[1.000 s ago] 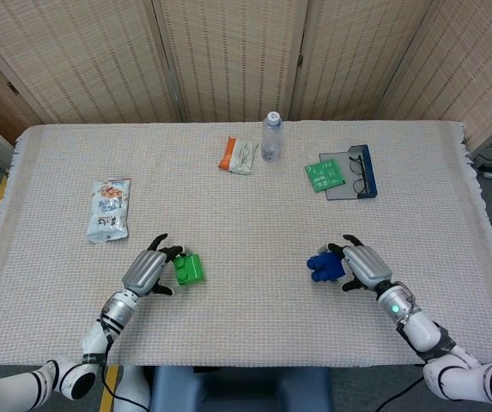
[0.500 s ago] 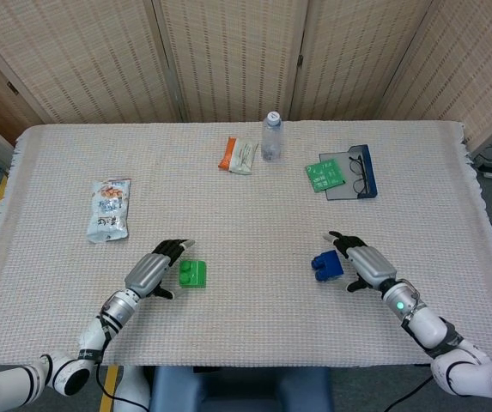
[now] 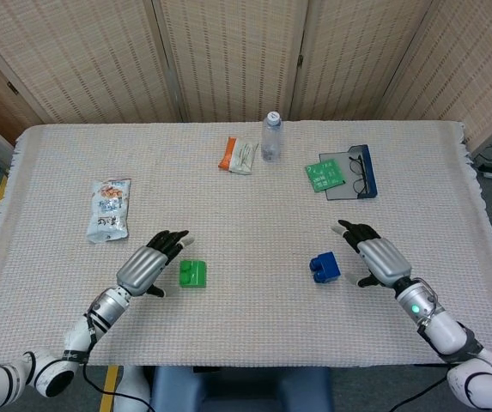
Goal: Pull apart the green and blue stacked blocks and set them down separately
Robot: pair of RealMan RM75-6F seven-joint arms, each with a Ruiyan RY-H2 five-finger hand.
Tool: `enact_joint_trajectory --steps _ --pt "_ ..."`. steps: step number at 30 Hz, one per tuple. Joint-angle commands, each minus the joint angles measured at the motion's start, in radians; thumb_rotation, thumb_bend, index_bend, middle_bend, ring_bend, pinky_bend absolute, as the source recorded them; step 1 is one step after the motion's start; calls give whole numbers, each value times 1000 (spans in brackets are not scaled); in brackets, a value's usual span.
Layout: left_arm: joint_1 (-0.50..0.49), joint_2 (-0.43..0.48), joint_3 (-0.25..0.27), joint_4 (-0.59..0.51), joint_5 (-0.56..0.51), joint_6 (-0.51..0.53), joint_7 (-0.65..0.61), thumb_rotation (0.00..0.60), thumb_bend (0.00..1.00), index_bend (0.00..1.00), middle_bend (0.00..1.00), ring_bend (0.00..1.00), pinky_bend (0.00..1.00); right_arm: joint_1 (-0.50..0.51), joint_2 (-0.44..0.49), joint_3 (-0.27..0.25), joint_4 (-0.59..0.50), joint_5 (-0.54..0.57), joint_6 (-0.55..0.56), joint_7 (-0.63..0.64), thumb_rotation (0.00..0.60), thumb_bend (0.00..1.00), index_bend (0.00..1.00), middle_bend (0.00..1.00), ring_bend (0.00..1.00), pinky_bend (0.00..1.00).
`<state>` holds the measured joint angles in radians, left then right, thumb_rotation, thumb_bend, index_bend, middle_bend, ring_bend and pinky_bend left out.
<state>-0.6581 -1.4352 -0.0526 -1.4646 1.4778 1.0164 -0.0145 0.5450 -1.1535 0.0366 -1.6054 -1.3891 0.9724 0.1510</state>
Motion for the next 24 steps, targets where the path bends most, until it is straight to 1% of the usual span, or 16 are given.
enact_joint_trajectory --steps 1,4,7,9,11,14,16,18,20,24 --pt "72 143 36 -144 45 129 201 600 238 0 0 0 0 -149 19 -13 -79 -4 281 -350 600 378 0 0 0 0" --pt "154 185 69 -167 72 245 233 600 241 2 0 0 0 -236 7 -11 -126 51 418 -491 600 373 0 0 0 0" --pt "245 186 100 -129 74 351 252 600 241 7 0 0 0 -304 -4 -8 -145 93 515 -554 600 372 0 0 0 0" --pt "303 176 107 -96 41 403 270 600 242 8 0 0 0 -346 -14 -7 -145 119 569 -579 600 371 0 0 0 0" --pt "343 173 101 -76 -8 428 280 600 243 8 0 0 0 -375 -26 -2 -135 144 602 -598 600 373 0 0 0 0" --pt "396 178 69 -47 -105 448 237 600 250 8 0 0 0 -405 -32 22 -103 200 610 -566 600 372 0 0 0 0" --pt "406 199 56 -48 -139 438 227 600 254 8 0 0 0 -415 -28 35 -78 222 604 -537 600 372 0 0 0 0" --pt "413 220 35 -61 -135 458 198 600 255 12 0 0 0 -419 -14 46 -69 239 585 -515 600 372 0 0 0 0" --pt "419 231 29 -59 -124 465 173 600 255 17 0 0 0 -421 -6 54 -68 230 579 -491 600 372 0 0 0 0" --pt "416 243 34 -68 -125 421 170 600 256 20 0 0 0 -422 6 46 -79 210 546 -467 600 371 0 0 0 0"
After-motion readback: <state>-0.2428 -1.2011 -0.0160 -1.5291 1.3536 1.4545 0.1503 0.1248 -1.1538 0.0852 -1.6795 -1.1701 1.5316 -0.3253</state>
